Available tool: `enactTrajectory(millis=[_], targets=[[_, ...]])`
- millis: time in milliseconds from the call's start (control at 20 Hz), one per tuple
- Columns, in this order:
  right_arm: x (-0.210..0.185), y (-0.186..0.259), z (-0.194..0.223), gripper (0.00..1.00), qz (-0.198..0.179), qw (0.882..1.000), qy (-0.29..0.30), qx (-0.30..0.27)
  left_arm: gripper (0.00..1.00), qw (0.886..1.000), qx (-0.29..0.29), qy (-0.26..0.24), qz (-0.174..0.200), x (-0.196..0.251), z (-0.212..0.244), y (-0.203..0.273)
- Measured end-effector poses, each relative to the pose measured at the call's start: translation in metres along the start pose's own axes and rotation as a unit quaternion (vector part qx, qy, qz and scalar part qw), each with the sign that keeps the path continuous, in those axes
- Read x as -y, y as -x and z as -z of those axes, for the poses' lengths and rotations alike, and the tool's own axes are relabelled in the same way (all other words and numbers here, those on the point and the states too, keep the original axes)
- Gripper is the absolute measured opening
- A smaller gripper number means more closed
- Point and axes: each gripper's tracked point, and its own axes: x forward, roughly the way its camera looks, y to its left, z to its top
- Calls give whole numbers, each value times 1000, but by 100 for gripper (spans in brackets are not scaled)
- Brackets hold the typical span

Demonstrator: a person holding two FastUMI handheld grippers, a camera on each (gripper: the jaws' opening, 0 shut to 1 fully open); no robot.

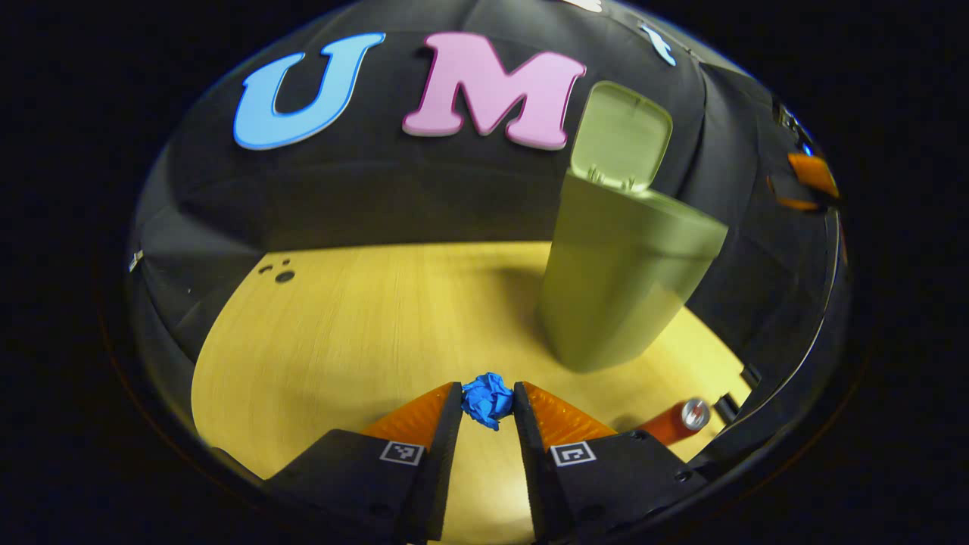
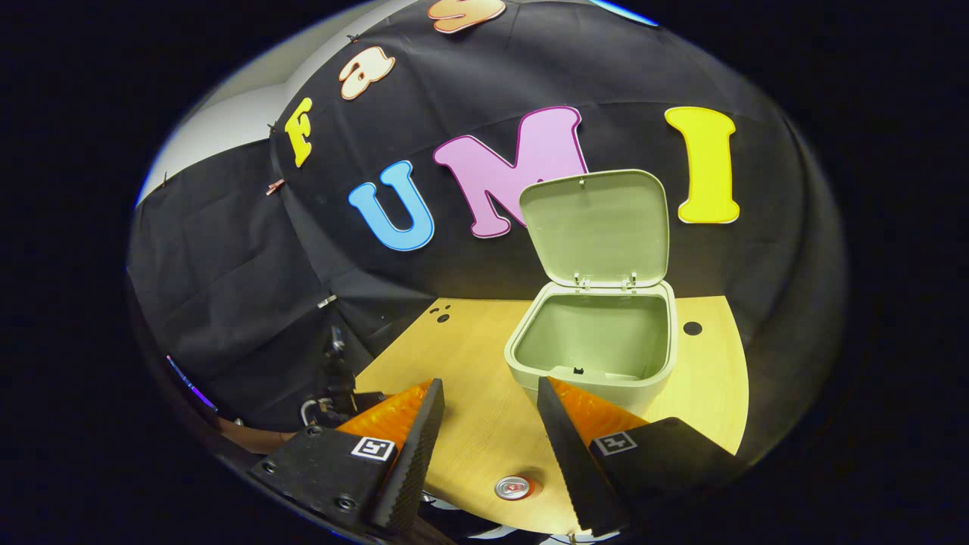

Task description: Press the lid of the desktop garbage bin to open it, pick up the crumpled paper on the desktop and throw it into the bin, then pick up the pop can on the desktop and drop it into the bin, and finally close the garbage bin lid.

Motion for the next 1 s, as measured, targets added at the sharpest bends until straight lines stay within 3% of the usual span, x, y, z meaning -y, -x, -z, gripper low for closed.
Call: enactTrajectory(millis=[200,500,700,1000], targets=[[6,7,10,80,14,1000,8,-5,46,996,80,-4,39,31,-87,-1],[10,18,21,80,29,999,10,-10,46,984,153,-14,91,79,-167,-10],[11,24,27,80,34,999,-2,-8,46,978,167,-35,122,113,-190,-19],[13,30,42,80,46,999,-9,-13,46,974,154,-62,153,147,-189,-44]])
